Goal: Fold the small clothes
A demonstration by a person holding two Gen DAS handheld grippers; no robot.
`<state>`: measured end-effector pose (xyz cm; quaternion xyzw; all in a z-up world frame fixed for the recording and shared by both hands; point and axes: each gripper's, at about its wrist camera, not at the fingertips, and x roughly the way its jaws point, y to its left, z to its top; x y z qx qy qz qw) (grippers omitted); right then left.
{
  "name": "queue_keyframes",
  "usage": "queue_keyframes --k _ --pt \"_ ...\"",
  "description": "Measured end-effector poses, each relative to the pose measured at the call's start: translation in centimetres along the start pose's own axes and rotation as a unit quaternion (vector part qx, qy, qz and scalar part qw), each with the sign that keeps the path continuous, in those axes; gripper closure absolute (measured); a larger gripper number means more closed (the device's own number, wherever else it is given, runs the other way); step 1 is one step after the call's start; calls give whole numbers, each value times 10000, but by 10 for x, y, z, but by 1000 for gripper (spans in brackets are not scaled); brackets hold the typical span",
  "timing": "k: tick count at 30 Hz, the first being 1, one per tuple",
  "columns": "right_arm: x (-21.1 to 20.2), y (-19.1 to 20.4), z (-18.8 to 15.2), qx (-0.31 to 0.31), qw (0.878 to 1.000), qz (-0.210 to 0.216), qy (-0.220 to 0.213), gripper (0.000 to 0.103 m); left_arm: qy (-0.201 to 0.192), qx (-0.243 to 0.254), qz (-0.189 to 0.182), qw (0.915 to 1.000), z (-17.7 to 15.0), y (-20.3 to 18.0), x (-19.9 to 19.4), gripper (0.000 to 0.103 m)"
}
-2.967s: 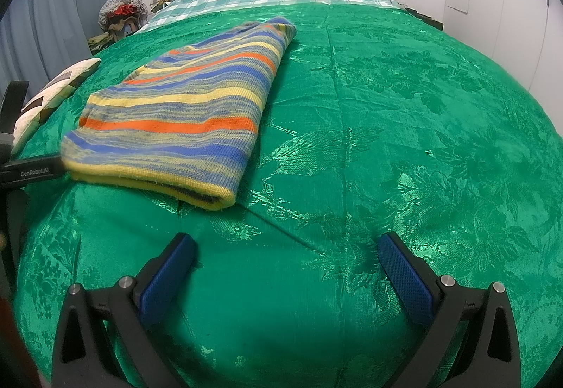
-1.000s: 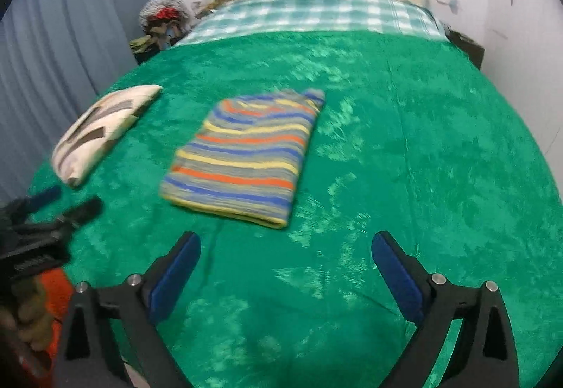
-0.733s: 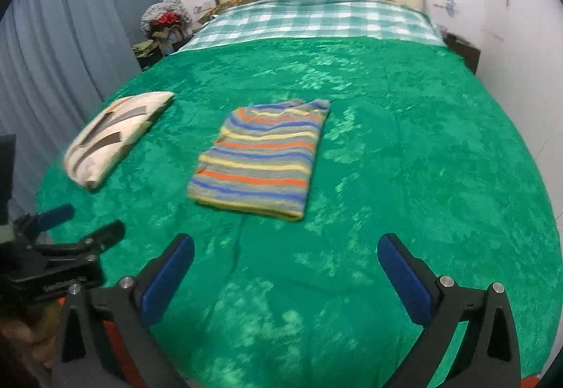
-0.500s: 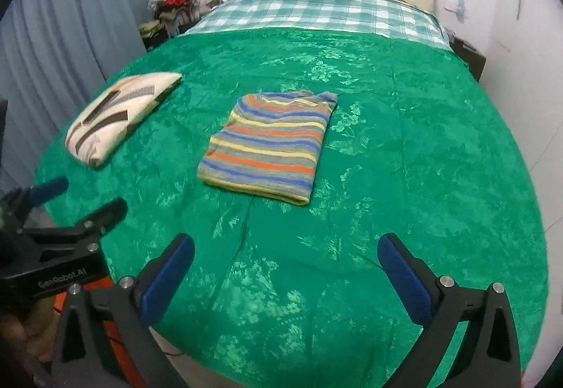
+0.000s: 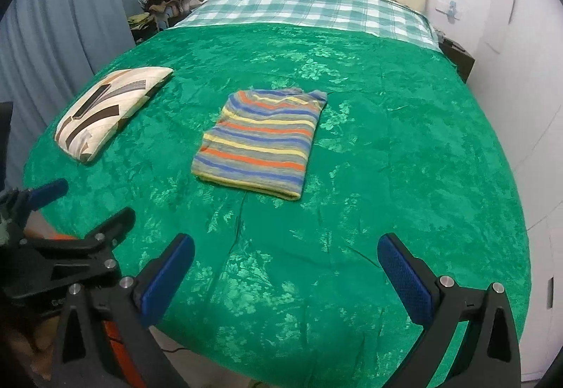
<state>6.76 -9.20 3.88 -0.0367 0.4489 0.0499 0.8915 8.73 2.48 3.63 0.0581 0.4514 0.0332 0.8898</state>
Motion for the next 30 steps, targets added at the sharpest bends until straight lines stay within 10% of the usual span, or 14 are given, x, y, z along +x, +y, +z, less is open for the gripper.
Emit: queue_keyframes --k 30 --pt "-18 -15 8 216 9991 -291 -210 1 -134 -428 -122 9989 2 11 -15 1"
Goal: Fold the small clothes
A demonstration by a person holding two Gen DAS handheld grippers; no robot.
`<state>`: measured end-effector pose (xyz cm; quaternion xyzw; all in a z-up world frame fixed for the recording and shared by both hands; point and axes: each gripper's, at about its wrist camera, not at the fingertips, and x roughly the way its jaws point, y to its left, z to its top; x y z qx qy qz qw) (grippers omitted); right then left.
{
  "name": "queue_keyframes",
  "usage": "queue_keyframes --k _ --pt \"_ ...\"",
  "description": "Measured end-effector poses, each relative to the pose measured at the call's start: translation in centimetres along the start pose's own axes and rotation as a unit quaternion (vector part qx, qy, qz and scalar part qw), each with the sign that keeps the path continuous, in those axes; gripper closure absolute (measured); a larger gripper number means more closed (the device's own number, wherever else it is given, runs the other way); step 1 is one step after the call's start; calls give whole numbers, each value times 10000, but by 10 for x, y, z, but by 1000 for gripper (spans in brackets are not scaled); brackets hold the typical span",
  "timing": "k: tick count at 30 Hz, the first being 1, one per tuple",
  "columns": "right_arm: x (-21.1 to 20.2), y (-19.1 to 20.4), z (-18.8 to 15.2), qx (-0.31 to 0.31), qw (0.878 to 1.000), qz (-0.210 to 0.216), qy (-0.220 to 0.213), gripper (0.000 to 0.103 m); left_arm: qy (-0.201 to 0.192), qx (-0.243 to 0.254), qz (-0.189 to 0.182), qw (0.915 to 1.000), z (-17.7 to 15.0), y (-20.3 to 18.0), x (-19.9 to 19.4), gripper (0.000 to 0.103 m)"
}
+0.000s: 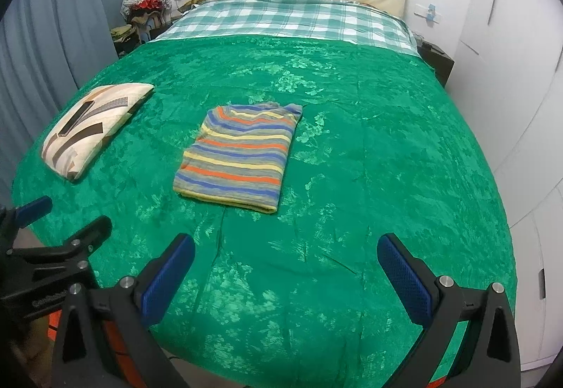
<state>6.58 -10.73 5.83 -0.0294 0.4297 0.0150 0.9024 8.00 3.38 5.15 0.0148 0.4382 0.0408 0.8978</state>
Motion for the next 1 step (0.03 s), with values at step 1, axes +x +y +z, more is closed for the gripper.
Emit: queue_keyframes --k 1 --pt "-1 -1 0 1 10000 1 -7 1 -34 35 38 10000 1 -1 -2 1"
